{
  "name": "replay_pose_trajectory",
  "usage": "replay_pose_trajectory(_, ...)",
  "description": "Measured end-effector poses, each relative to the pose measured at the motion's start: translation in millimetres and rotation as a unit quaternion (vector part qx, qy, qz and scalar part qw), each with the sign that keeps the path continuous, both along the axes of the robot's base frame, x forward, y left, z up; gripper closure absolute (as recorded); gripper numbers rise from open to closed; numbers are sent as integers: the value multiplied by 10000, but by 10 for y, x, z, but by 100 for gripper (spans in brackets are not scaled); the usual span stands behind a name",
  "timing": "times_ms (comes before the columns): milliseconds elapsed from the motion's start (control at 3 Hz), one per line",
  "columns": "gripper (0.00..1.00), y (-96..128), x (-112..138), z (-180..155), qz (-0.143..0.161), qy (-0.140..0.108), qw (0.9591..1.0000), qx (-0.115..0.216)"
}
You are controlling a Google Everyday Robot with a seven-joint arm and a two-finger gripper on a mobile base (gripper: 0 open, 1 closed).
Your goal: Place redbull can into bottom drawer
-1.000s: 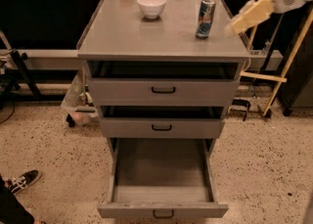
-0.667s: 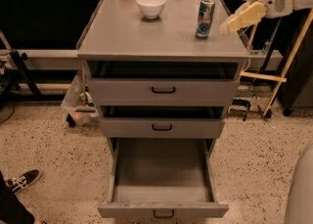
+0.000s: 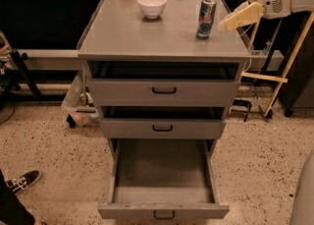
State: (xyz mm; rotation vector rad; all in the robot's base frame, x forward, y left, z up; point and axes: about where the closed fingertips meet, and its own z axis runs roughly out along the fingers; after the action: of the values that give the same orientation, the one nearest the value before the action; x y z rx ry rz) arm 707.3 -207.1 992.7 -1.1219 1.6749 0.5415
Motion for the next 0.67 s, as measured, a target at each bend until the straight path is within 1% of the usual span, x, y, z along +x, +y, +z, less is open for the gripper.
replay_pose_trajectory(333, 0, -269, 189, -179, -919, 133, 9957, -35)
replay_pose_trajectory(667, 0, -552, 400, -108, -1851, -55, 9826, -168)
